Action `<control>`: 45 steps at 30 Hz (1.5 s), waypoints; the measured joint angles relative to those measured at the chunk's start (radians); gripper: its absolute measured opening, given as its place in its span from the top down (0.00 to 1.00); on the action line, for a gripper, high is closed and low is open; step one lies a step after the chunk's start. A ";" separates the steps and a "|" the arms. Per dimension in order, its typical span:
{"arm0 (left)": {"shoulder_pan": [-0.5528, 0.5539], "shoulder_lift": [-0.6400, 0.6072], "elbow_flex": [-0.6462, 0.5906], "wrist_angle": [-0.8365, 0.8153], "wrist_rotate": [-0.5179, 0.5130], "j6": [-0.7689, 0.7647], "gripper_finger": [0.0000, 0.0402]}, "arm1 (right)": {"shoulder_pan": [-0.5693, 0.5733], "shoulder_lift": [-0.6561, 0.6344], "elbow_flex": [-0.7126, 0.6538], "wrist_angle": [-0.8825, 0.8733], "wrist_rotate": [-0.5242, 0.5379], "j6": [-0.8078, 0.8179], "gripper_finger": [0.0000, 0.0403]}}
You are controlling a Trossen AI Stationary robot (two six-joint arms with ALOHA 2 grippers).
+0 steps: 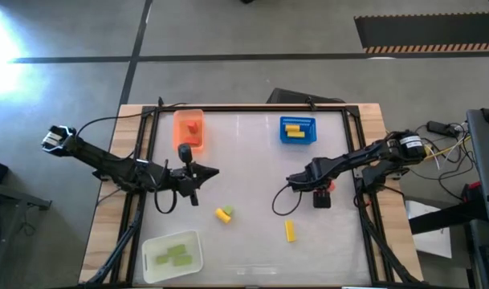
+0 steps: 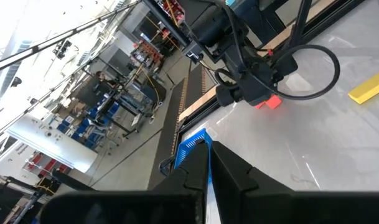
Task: Sort & place blocks by color
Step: Put the orange wooden block into the orange bin
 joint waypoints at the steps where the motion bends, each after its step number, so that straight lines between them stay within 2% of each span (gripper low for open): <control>1: 0.000 0.000 0.000 0.000 0.000 0.000 1.00 | 0.000 0.000 -0.005 0.014 0.001 -0.007 0.40; 6: 0.000 0.000 0.000 0.000 0.000 0.000 1.00 | 0.000 0.000 -0.017 0.068 0.000 -0.024 0.47; 12: 0.000 0.000 0.000 0.000 0.000 -0.004 1.00 | 0.000 -0.002 -0.017 0.089 -0.001 -0.017 0.69; 18: 0.000 0.000 0.000 0.000 0.000 -0.015 1.00 | 0.000 -0.016 0.013 0.159 0.002 0.025 0.70; 25: 0.000 0.005 -0.001 0.001 0.000 -0.084 1.00 | 0.004 -0.061 0.014 0.537 0.148 0.000 0.70; 30: 0.000 0.023 -0.001 0.002 0.001 -0.112 1.00 | 0.004 -0.063 0.013 0.921 0.217 -0.193 0.70; 34: 0.000 0.051 0.002 0.002 0.001 -0.112 1.00 | 0.004 -0.063 0.008 1.269 0.201 -0.386 0.70; 38: 0.000 0.077 0.002 0.061 0.001 -0.143 1.00 | 0.002 -0.063 0.007 1.540 0.108 -0.529 0.70; 41: 0.000 0.093 0.006 0.087 0.001 -0.197 1.00 | 0.002 -0.059 0.007 1.672 0.031 -0.581 0.70; 45: 0.000 0.101 0.008 0.110 0.001 -0.243 0.99 | 0.002 -0.050 0.007 1.724 0.013 -0.610 0.70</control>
